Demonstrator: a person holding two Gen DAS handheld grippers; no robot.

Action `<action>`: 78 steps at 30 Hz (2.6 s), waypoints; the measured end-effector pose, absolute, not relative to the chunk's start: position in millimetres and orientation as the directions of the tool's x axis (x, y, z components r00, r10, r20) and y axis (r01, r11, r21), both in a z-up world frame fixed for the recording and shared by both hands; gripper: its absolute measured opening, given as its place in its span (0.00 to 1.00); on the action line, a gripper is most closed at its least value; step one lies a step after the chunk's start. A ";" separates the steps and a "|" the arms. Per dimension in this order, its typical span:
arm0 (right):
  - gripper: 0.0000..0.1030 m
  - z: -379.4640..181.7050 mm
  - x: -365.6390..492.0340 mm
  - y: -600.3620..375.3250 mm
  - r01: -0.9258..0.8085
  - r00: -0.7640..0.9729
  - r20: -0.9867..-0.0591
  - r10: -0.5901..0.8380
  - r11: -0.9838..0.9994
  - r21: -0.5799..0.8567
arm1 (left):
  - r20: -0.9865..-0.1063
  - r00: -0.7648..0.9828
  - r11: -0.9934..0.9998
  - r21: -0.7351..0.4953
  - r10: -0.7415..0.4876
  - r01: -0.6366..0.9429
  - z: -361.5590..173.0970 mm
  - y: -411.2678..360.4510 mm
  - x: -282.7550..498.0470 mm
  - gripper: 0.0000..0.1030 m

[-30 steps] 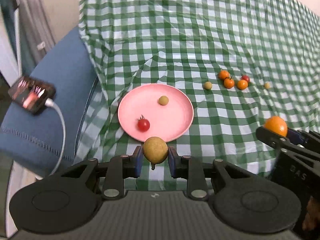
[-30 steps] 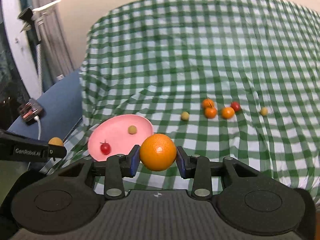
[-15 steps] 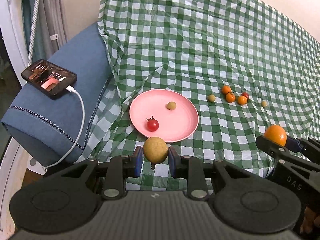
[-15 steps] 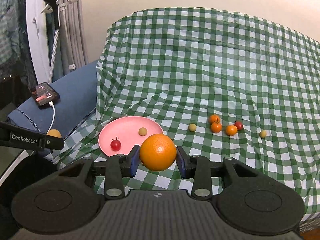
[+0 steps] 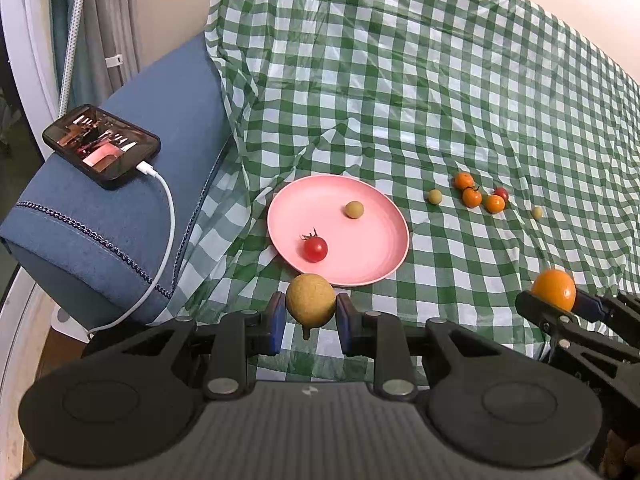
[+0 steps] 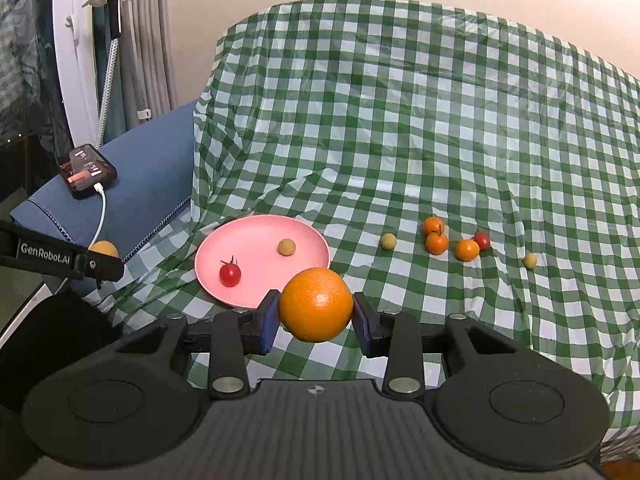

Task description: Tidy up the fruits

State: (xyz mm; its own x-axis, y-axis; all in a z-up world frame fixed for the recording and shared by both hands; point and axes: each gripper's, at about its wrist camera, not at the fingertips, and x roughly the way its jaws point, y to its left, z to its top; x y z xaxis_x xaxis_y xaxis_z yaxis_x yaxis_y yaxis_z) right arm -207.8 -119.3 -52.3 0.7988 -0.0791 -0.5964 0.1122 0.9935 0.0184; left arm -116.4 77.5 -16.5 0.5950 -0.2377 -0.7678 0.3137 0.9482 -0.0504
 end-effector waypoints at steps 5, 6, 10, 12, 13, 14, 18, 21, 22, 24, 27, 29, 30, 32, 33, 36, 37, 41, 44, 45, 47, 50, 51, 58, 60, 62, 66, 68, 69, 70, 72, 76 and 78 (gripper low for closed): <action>0.38 -56.1 -199.1 -121.5 0.110 0.794 -0.602 -0.086 0.994 0.004 | -0.776 0.588 0.953 -0.051 -0.227 0.300 -20.6 75.5 -102.9 0.28; 0.38 -56.3 -196.5 -121.8 0.110 0.795 -0.600 -0.089 0.994 -0.002 | -0.777 0.588 0.953 -0.053 -0.227 0.298 -20.9 74.7 -99.9 0.28; 0.38 -59.0 -182.8 -121.8 0.099 0.793 -0.603 -0.079 0.995 -0.001 | -0.775 0.589 0.953 -0.060 -0.231 0.296 -22.1 70.7 -85.2 0.28; 0.38 -61.9 -173.6 -120.5 0.085 0.790 -0.609 -0.066 0.996 0.002 | -0.776 0.586 0.953 -0.063 -0.233 0.297 -23.7 67.3 -76.6 0.28; 0.38 -63.5 -168.8 -119.9 0.078 0.788 -0.613 -0.058 0.997 0.006 | -0.777 0.585 0.953 -0.062 -0.233 0.297 -25.2 65.2 -72.0 0.28; 0.38 -65.8 -162.9 -119.1 0.069 0.785 -0.618 -0.048 0.998 0.010 | -0.779 0.583 0.953 -0.060 -0.230 0.296 -27.0 62.7 -67.0 0.28; 0.38 -77.4 -138.1 -117.2 0.048 0.777 -0.629 -0.033 0.999 0.007 | -0.796 0.563 0.954 -0.057 -0.222 0.296 -37.0 51.9 -45.6 0.28; 0.38 -90.5 -116.7 -119.8 0.047 0.760 -0.650 -0.024 0.999 0.019 | -0.808 0.551 0.952 -0.038 -0.208 0.304 -46.9 40.3 -27.3 0.28; 0.38 -95.4 -109.5 -120.6 0.047 0.753 -0.658 -0.022 0.999 0.021 | -0.812 0.546 0.951 -0.032 -0.205 0.308 -50.5 36.2 -21.6 0.28; 0.38 -105.9 -95.5 -122.0 0.043 0.738 -0.674 -0.014 0.999 0.026 | -0.823 0.534 0.950 -0.025 -0.196 0.312 -58.9 28.5 -9.3 0.28; 0.38 -120.6 -77.4 -123.0 0.032 0.719 -0.696 -0.001 0.999 0.032 | -0.838 0.516 0.949 -0.008 -0.179 0.315 -73.1 17.9 9.1 0.28; 0.38 -129.5 -66.9 -122.8 0.022 0.706 -0.708 0.012 0.999 0.038 | -0.847 0.505 0.948 0.001 -0.168 0.318 -82.6 11.8 20.3 0.28; 0.38 -133.8 -61.8 -122.8 0.018 0.700 -0.714 0.017 0.999 0.041 | -0.851 0.500 0.948 0.008 -0.162 0.319 -87.5 9.1 25.5 0.28; 0.38 -141.6 -51.9 -122.0 0.008 0.687 -0.726 0.027 0.999 0.044 | -0.859 0.489 0.946 0.017 -0.152 0.324 -96.7 4.7 35.8 0.28; 0.39 -145.7 -45.9 -119.9 0.003 0.682 -0.731 0.029 0.999 0.043 | -0.862 0.485 0.945 0.022 -0.147 0.327 -101.2 2.6 40.3 0.28; 0.39 -155.5 -34.5 -118.6 -0.009 0.669 -0.743 0.037 0.999 0.041 | -0.863 0.490 0.940 0.054 -0.126 0.337 -114.7 -4.8 51.8 0.28; 0.39 -158.5 -31.1 -118.3 -0.012 0.664 -0.747 0.038 0.999 0.039 | -0.864 0.490 0.938 0.067 -0.116 0.339 -118.6 -6.7 54.8 0.28; 0.40 -163.1 -19.0 -117.4 -0.016 0.667 -0.745 0.034 0.999 0.032 | -0.858 0.498 0.929 0.073 -0.127 0.362 -122.5 -11.7 63.2 0.35; 0.70 -154.0 -16.9 -116.1 -0.027 0.699 -0.715 0.019 1.000 0.000 | -0.823 0.552 0.932 0.089 -0.130 0.352 -108.4 -12.0 60.8 1.00; 0.79 -149.0 -19.2 -115.1 -0.030 0.713 -0.701 0.008 0.999 -0.019 | -0.792 0.595 0.937 0.095 -0.133 0.336 -101.2 -9.2 55.9 1.00; 0.84 -140.5 -27.0 -113.6 -0.045 0.723 -0.691 -0.001 0.998 -0.048 | -0.763 0.631 0.932 0.114 -0.140 0.345 -91.6 -5.4 45.8 1.00; 0.88 -130.5 -50.4 -115.4 -0.042 0.706 -0.708 0.001 0.998 -0.040 | -0.776 0.620 0.927 0.138 -0.118 0.349 -84.6 3.5 25.6 1.00; 0.89 -127.7 -61.3 -116.2 -0.030 0.695 -0.719 0.000 0.999 -0.028 | -0.779 0.617 0.930 0.132 -0.117 0.344 -81.7 8.7 16.1 1.00; 0.90 -104.8 -122.2 -116.6 0.057 0.675 -0.738 -0.026 0.998 0.017 | -0.798 0.598 0.962 0.097 -0.077 0.254 -62.4 46.5 -56.6 1.00; 0.91 -92.4 -134.4 -116.0 0.076 0.703 -0.710 -0.050 0.997 0.005 | -0.796 0.602 0.965 0.103 -0.065 0.241 -59.9 52.2 -71.9 1.00; 0.92 -82.6 -146.0 -108.2 0.062 0.726 -0.685 -0.056 0.998 -0.015 | -0.791 0.608 0.973 0.082 -0.068 0.217 -53.8 59.8 -81.5 1.00; 0.92 -65.6 -172.2 -101.8 0.051 0.775 -0.630 -0.053 0.998 -0.021 | -0.752 0.656 0.978 0.087 -0.060 0.188 -37.3 68.4 -102.5 1.00; 0.92 -58.4 -182.9 -103.2 0.067 0.790 -0.611 -0.062 0.998 -0.015 | -0.733 0.677 0.979 0.093 -0.058 0.184 -29.1 70.7 -113.4 1.00; 0.92 -54.6 -187.7 -103.1 0.071 0.798 -0.599 -0.064 0.997 -0.013 | -0.727 0.685 0.978 0.096 -0.057 0.184 -26.8 69.1 -116.9 1.00; 0.92 -51.1 -191.6 -102.3 0.073 0.805 -0.589 -0.066 0.997 -0.013 | -0.722 0.690 0.978 0.100 -0.055 0.182 -24.1 69.1 -121.3 1.00; 0.93 -44.7 -200.5 -100.2 0.072 0.821 -0.567 -0.068 0.997 -0.015 | -0.714 0.698 0.977 0.105 -0.055 0.185 -19.7 69.0 -130.3 1.00; 0.93 -34.4 -215.6 -96.7 0.065 0.845 -0.531 -0.066 0.998 -0.021 | -0.690 0.721 0.975 0.118 -0.057 0.189 -10.2 69.7 -149.4 1.00; 0.93 -30.0 -222.6 -95.5 0.063 0.853 -0.517 -0.067 0.998 -0.025 | -0.677 0.734 0.974 0.120 -0.060 0.190 -6.5 70.8 -156.7 1.00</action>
State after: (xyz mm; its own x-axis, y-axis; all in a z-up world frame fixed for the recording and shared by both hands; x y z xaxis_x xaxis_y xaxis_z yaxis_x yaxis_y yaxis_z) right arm -222.6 -95.5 -30.0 0.8535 -0.0667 -0.5168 0.0630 0.9977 -0.0246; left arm -156.7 70.8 -6.5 0.7339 -0.0601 -0.6766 0.1899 0.9745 0.1195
